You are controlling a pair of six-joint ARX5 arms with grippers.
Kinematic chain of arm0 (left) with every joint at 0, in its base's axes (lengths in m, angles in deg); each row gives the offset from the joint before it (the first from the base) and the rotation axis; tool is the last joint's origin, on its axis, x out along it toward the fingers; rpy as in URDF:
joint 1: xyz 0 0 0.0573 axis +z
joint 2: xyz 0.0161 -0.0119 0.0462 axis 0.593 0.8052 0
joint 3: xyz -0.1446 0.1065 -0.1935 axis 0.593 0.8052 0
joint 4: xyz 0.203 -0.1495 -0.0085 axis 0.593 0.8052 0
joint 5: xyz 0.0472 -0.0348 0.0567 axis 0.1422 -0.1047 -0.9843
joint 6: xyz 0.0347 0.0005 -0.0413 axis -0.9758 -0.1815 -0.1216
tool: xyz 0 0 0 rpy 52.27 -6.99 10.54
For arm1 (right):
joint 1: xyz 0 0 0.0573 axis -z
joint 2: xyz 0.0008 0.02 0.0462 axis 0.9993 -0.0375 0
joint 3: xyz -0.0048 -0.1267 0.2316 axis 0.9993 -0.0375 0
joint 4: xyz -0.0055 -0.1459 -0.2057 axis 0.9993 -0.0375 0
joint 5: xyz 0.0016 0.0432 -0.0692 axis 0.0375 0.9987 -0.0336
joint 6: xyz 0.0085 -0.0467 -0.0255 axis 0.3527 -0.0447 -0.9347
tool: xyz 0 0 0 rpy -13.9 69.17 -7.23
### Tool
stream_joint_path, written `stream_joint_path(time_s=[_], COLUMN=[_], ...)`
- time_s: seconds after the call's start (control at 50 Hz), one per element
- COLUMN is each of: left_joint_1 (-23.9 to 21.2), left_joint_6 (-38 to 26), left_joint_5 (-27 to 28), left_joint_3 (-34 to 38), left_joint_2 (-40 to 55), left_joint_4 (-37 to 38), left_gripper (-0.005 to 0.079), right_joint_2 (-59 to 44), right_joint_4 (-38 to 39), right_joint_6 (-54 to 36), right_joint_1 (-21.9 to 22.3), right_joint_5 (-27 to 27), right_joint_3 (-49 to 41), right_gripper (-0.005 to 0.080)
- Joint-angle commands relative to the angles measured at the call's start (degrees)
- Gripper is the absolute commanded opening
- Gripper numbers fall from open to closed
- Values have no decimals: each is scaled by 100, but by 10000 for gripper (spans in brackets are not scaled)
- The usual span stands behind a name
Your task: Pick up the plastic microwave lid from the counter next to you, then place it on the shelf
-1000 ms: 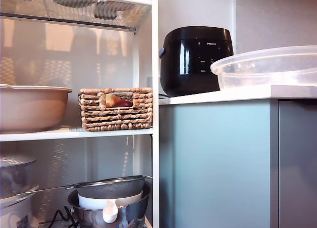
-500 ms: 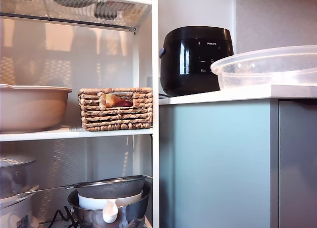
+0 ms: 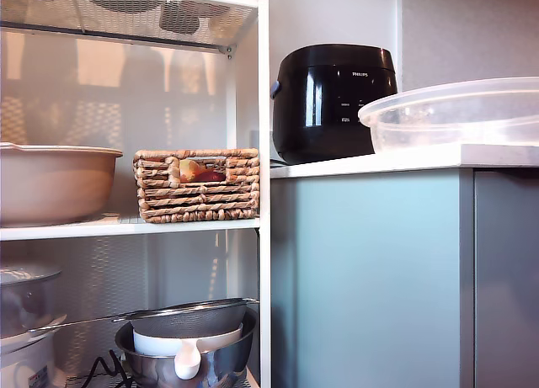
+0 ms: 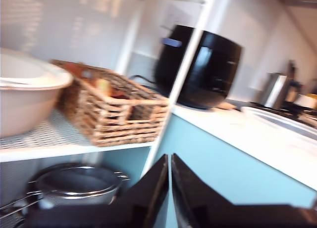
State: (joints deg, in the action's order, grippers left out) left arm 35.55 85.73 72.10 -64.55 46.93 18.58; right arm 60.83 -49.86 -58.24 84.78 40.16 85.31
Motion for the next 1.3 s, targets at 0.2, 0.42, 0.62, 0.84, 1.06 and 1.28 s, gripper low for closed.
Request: stream_joint_path(time_s=[0.2, 0.42, 0.62, 0.84, 1.06, 1.28], left_joint_1=[-146, -184, -181, -181, -181, -181], left_joint_6=[9, 11, 15, 57, 116, 118], left_joint_5=[363, 376, 393, 393, 391, 389], left_joint_3=[9, 9, 9, 9, 9, 9], left_joint_2=[-52, -52, -52, -52, -52, -52], left_joint_4=[-177, -177, -177, -177, -175, -173], left_gripper=[-24, -24, -24, -24, -24, -24], right_joint_2=[-127, -986, -2046, -3563, -5237, -6679], right_joint_4=[-833, -1902, -2549, -3672, -4428, -5241], right_joint_6=[-907, -2667, -3939, -5115, -5794, -6325], right_joint_1=[9, 9, 9, -138, -695, -1097], right_joint_5=[1270, 1676, 2037, 1515, 686, -304], right_joint_3=[1115, 2295, 3112, 4369, 5692, 6634], right_gripper=[44, 223, 304, 334, 341, 358])
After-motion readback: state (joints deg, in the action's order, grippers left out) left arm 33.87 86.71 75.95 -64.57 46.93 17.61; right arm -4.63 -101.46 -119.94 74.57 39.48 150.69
